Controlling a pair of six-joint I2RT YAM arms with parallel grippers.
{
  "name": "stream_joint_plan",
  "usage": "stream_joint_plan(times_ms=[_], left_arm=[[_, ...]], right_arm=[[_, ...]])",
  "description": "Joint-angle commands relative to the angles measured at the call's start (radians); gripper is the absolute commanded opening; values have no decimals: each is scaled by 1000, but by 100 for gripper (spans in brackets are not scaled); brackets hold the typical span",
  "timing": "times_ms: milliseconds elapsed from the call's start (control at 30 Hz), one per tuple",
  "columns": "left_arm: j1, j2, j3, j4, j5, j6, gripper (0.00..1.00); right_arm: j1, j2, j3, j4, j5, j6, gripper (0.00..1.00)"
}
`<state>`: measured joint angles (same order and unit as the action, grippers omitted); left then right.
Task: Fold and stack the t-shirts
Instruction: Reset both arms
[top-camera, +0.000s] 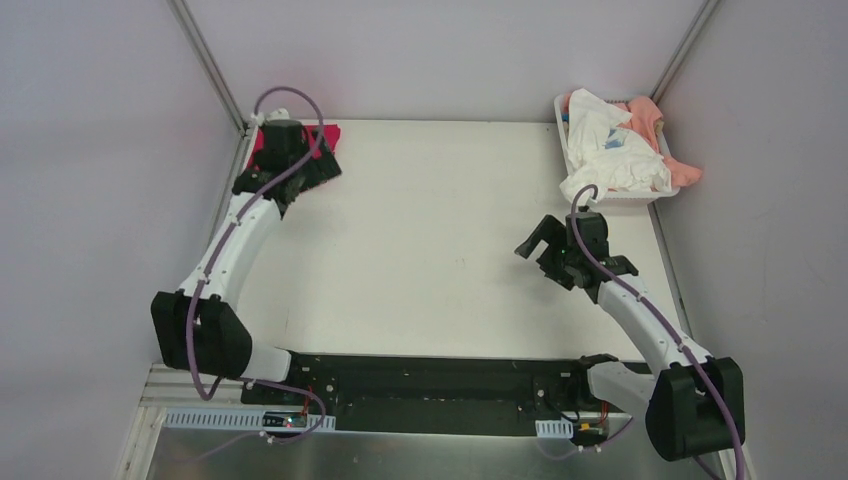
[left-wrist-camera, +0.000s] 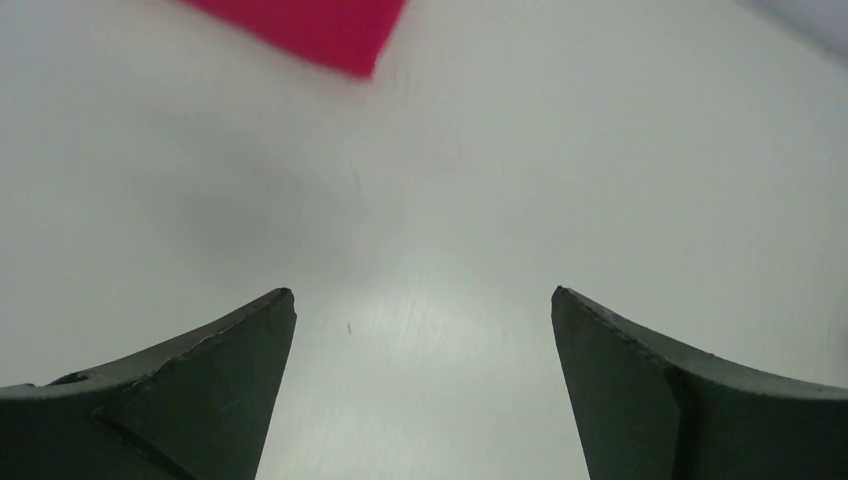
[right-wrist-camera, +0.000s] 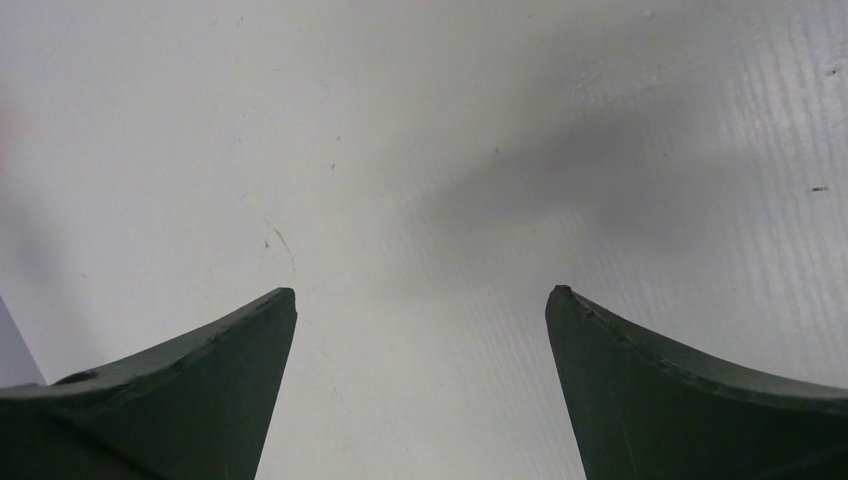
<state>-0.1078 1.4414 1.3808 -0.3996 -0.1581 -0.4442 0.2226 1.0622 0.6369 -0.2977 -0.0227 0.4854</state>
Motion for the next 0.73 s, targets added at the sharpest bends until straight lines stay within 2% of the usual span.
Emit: stream_joint_plan(times_ms=[0,100,300,467,700], left_arm=[[-168,-109,-289,3,-35,-100,99],[-208,-256,-462,31,-127,-159,99],[-210,-521,-700,104,-56,-182,99],[-211,-587,-743,107,-42,-172,99],[-210,-584,-748,108,-58,-162,99]], right_arm=[[-5,-1,43,5,-55,-15,100],[-6,-26,-8,34,-40,-8,99],[-5,-104,-72,61,100,16,100],[-6,-152,-97,67,167,23,100],[-6,-225,-130,97,203,29,100]])
